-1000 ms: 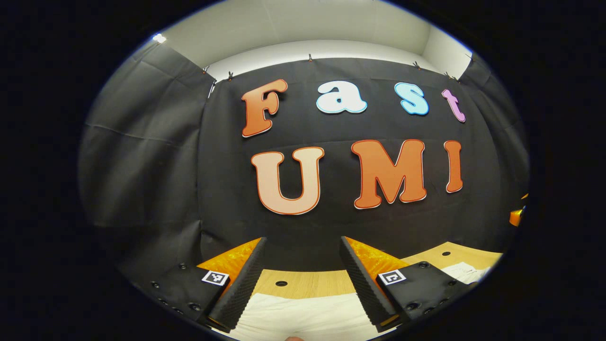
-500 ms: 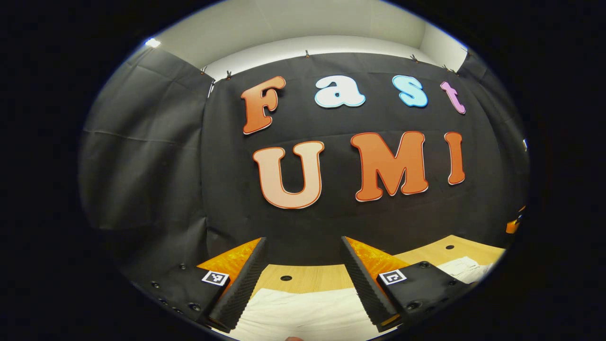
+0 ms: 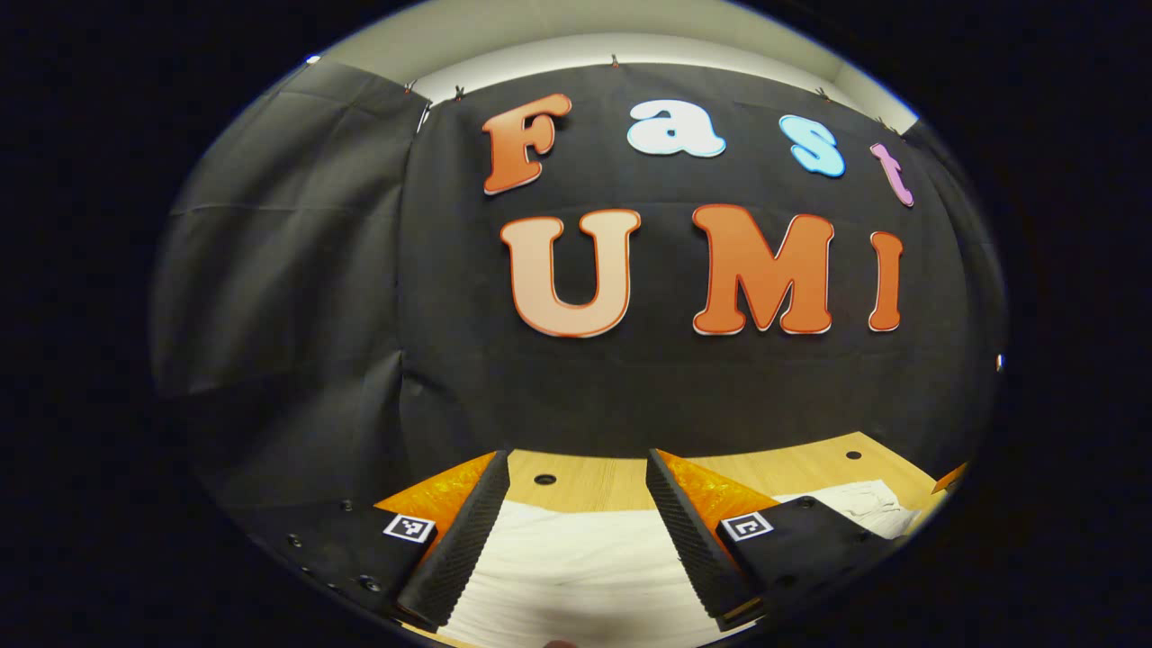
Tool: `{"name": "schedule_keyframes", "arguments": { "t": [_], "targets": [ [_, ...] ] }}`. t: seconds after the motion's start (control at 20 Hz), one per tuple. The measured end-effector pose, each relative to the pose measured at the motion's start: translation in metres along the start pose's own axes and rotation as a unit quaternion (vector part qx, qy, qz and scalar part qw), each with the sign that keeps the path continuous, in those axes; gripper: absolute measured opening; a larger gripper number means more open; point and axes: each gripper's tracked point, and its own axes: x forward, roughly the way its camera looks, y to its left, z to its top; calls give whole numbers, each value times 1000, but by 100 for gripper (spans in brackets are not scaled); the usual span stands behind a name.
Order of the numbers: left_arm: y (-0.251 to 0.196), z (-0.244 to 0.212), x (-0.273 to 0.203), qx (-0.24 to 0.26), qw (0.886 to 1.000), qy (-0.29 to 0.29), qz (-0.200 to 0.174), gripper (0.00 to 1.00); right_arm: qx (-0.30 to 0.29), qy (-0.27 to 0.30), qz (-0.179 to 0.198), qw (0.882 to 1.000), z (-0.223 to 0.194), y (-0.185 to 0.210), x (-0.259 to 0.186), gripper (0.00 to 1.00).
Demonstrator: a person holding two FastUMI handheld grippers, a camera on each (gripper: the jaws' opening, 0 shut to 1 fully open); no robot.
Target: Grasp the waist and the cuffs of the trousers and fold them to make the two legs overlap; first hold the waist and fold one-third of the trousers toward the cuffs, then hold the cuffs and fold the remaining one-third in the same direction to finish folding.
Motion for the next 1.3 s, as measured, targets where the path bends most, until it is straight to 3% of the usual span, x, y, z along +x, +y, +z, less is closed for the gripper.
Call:
{"name": "schedule_keyframes", "arguments": {
  "t": [0.25, 0.45, 0.65, 0.9, 1.15, 1.2, 1.3],
  "targets": [
    [16, -65, -1, -39, 994, 100, 14, 99, 29, 52, 0, 998, -22, -15, 21, 99],
    [32, -124, -9, -94, 976, 192, 36, 98, 44, 84, 1, 996, -34, -24, 36, 99],
    [45, -194, -28, -170, 938, 298, 55, 97, 37, 114, 1, 993, -46, -31, 46, 99],
    [75, -262, -48, -257, 884, 378, 95, 100, 58, 133, -8, 989, -52, -25, 57, 99],
    [110, -316, -64, -356, 823, 420, 140, 96, 71, 147, -26, 986, -59, -17, 70, 99],
    [118, -324, -66, -371, 812, 425, 148, 100, 75, 150, -30, 985, -60, -16, 73, 99],
    [132, -336, -69, -397, 793, 431, 166, 99, 84, 154, -37, 984, -59, -14, 77, 99]
  ]
}}
